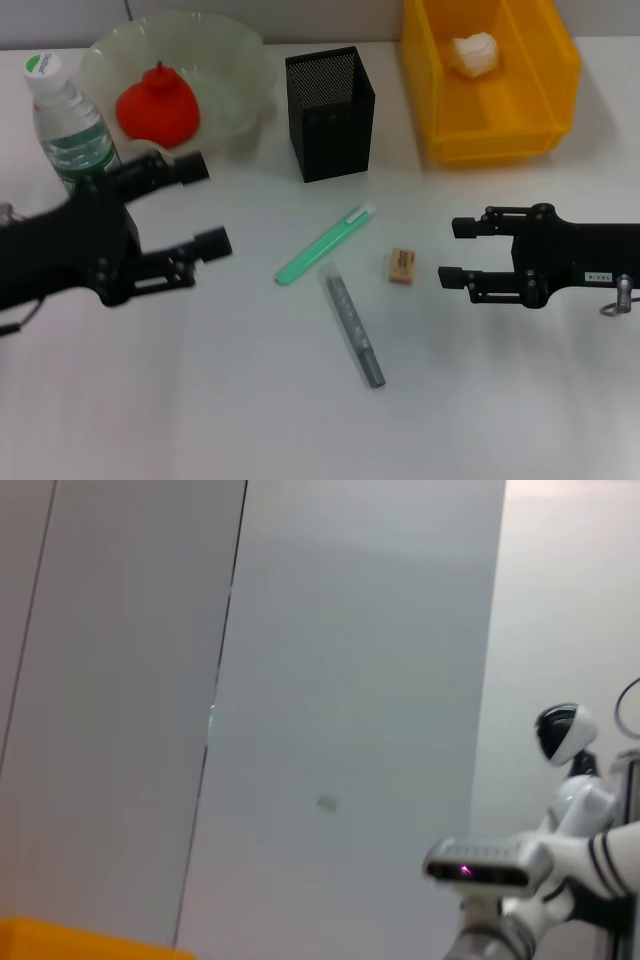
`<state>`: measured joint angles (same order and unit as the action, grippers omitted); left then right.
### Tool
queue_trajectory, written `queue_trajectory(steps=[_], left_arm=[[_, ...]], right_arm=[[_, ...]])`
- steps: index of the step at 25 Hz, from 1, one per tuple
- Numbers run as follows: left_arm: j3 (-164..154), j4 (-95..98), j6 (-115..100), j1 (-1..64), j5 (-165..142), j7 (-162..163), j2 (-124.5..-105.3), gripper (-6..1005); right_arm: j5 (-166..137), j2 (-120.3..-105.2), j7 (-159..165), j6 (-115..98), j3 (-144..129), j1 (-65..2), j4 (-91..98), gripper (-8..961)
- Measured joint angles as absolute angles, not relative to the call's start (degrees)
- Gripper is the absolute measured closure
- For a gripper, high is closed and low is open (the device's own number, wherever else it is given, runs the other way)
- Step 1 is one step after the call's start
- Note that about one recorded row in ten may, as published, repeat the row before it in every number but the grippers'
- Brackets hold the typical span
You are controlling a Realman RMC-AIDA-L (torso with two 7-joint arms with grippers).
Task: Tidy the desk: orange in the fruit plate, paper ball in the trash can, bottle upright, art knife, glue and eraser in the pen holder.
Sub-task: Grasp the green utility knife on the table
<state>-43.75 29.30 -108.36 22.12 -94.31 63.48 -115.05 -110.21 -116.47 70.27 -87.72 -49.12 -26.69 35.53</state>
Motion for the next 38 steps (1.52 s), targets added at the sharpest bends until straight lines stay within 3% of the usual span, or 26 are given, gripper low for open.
queue_trajectory(steps=[5, 14, 27, 38], left_arm=[[-44.0, 25.1, -105.6, 22.2, -96.5, 59.0, -115.31, 157], [-44.0, 21.5, -97.5, 22.1, -102.7, 53.1, -117.57, 158], [-44.0, 20.8, -94.7, 22.5, -104.6, 51.9, -117.99, 160], [-44.0, 20.7, -93.5, 22.6, -105.1, 51.8, -118.12, 163]], right_arm=[[-110.2, -116.30, 70.7, -87.7, -49.1, -27.1, 35.6, 282], [-110.2, -116.27, 70.7, -87.7, -49.1, -27.1, 35.6, 285], [-110.2, -116.50, 71.9, -87.9, -49.1, -27.2, 35.9, 290], [-116.2, -116.54, 110.7, -96.6, -50.9, -31.5, 61.0, 294]])
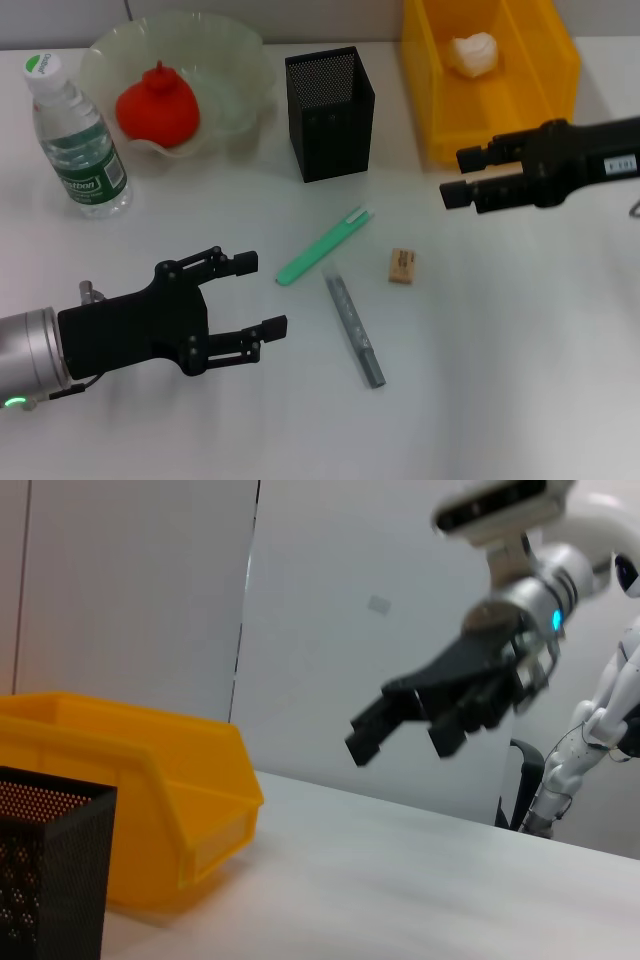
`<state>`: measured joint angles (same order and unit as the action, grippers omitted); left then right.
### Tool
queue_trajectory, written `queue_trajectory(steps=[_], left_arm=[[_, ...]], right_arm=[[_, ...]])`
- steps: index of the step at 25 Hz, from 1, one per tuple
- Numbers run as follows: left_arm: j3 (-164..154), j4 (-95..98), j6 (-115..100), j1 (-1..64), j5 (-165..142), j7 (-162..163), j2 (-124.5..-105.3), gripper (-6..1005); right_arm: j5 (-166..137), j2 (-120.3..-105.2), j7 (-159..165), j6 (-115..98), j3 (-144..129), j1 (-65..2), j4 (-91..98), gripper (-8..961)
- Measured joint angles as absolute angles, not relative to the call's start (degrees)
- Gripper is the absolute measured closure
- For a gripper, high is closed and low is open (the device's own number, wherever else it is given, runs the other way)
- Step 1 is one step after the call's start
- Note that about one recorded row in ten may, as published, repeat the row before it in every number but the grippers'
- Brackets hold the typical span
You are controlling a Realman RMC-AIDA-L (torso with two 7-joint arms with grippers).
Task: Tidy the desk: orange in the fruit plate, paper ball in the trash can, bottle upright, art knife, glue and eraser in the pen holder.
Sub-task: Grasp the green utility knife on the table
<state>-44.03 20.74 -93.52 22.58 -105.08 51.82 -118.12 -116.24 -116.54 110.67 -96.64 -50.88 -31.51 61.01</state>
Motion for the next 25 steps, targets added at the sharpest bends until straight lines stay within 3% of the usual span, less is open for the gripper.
queue_trajectory(steps=[5, 11, 18, 25], left_arm=[[-44.0, 20.7, -93.5, 22.6, -105.2, 51.8, -118.13, 162], [-43.9, 20.7, -93.8, 22.9, -104.8, 51.8, -118.20, 162], [-43.8, 20.7, -93.7, 24.4, -104.8, 54.2, -118.21, 163], [-43.5, 21.9, -94.8, 28.1, -103.8, 63.1, -118.36, 164]], right_arm=[[-122.6, -116.52, 114.9, -98.5, -51.1, -35.2, 63.4, 296], [-119.7, -118.83, 92.3, -98.0, -49.0, -29.6, 55.5, 298], [-115.8, -118.56, 68.1, -94.9, -41.6, -26.0, 38.4, 300], [-116.2, -118.35, 63.6, -91.5, -40.1, -25.5, 32.8, 308]])
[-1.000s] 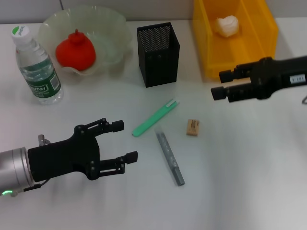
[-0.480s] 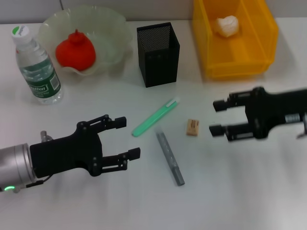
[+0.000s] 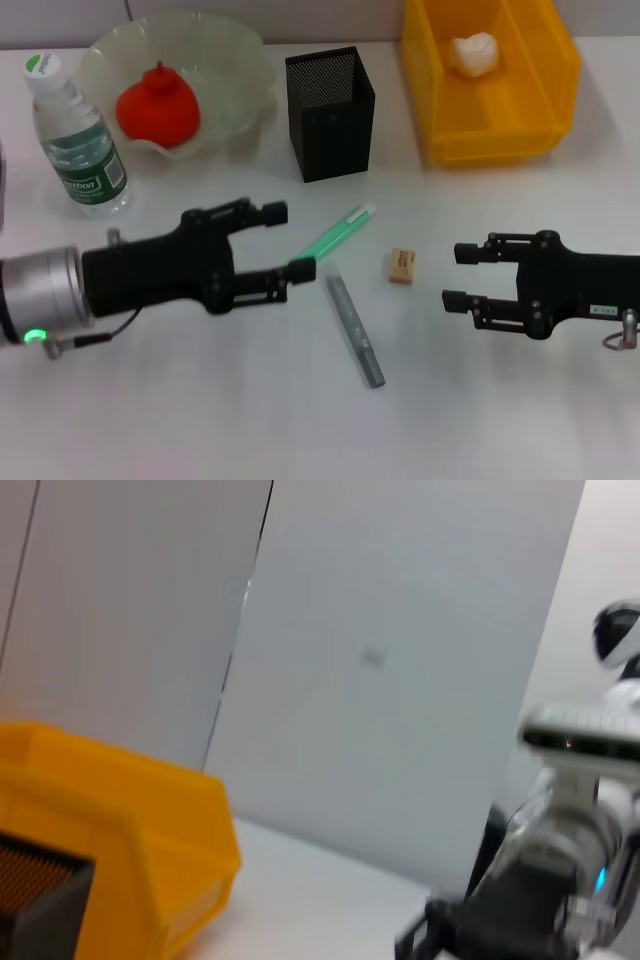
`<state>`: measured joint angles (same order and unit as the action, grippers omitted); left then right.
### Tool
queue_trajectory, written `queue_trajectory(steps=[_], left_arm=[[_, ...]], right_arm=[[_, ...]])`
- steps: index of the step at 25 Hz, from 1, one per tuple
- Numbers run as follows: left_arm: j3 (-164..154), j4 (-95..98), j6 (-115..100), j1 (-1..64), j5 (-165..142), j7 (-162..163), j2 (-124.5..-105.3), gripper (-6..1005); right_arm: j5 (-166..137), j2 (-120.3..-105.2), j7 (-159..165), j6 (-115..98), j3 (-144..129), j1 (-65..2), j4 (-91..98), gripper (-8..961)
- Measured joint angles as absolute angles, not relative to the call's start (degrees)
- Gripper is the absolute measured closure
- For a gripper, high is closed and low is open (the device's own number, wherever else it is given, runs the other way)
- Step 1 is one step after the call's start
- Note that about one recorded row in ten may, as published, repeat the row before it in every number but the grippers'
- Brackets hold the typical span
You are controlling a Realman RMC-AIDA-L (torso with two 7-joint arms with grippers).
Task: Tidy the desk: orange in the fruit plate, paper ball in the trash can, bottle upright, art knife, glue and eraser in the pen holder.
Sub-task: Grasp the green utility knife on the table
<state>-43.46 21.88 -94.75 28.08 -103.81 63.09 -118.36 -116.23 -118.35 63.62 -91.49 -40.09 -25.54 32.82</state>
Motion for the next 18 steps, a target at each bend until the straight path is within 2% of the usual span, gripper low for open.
queue_trajectory(steps=[2, 18], left_arm=[[-43.5, 21.9, -94.8, 28.1, -103.8, 63.1, -118.36, 165], [-53.7, 63.1, -93.8, 31.0, -106.7, 112.1, -118.32, 167]], right_arm=[[-116.6, -118.31, 63.6, -91.1, -40.1, -25.2, 32.7, 314], [-116.7, -118.02, 64.0, -89.2, -40.2, -25.0, 32.5, 333]])
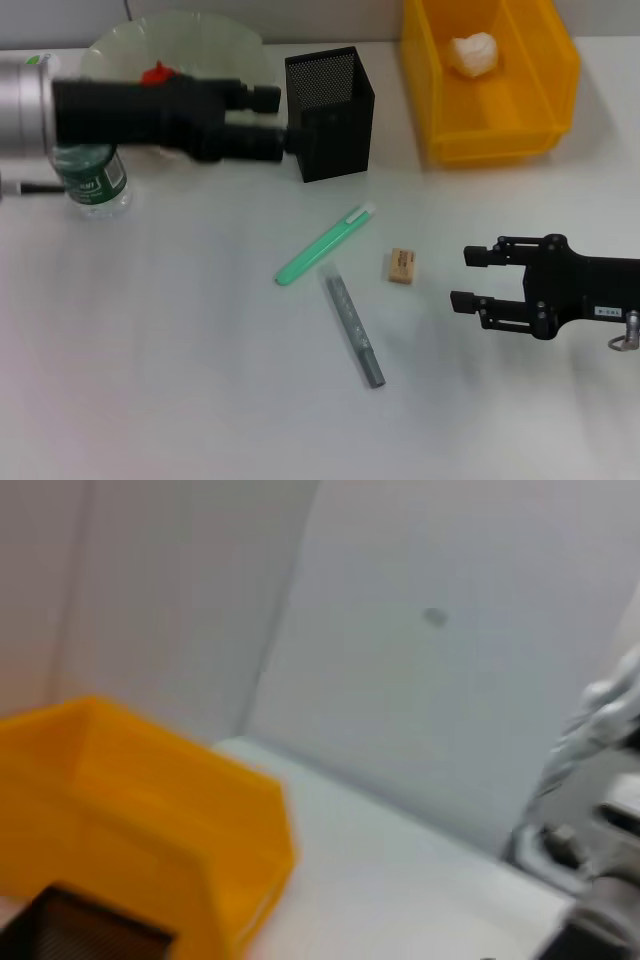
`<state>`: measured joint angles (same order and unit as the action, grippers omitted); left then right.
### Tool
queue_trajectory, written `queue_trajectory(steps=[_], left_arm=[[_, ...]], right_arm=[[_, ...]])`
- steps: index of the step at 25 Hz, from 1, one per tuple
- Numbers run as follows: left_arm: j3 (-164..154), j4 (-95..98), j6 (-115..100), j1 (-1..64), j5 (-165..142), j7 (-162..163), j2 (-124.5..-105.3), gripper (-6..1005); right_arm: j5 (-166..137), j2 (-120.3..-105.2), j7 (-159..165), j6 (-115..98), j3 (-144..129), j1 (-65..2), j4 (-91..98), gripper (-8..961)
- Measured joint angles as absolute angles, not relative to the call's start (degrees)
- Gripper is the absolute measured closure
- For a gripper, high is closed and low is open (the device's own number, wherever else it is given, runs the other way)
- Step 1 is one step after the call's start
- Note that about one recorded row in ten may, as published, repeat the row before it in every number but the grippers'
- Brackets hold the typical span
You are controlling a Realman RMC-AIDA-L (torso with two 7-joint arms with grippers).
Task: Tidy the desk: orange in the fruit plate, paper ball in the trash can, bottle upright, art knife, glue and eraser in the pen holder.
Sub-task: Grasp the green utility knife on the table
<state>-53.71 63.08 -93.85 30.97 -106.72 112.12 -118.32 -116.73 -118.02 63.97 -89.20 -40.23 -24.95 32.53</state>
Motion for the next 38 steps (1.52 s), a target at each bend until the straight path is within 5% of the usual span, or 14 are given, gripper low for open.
queue_trajectory(steps=[13, 38], left_arm=[[-64.8, 67.3, -90.0, 45.9, -131.2, 133.9, -118.73, 168], [-88.9, 49.4, -64.8, 50.0, -130.8, 135.4, -119.18, 171]], right_arm=[[-116.7, -118.03, 63.7, -86.7, -39.9, -24.6, 32.5, 333], [-116.3, -118.39, 66.6, -81.8, -39.6, -25.6, 31.3, 334]])
